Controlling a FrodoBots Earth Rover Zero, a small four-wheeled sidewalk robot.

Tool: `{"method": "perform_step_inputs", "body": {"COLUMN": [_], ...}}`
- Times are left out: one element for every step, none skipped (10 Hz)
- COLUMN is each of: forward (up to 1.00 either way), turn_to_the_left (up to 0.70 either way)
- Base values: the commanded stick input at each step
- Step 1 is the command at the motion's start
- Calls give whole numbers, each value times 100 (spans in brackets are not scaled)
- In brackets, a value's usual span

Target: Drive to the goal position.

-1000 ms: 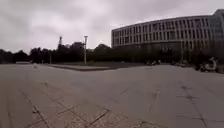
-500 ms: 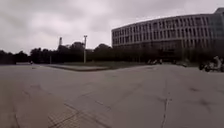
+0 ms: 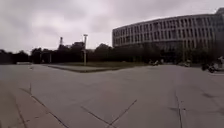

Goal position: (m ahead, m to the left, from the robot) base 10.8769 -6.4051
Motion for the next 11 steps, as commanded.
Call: {"method": "perform_step_inputs", "body": {"forward": [70,70,70,70,70,70,70,70,70,70,70], "turn_to_the_left": [0,0,0,0,0,0,0,0,0,0,0]}}
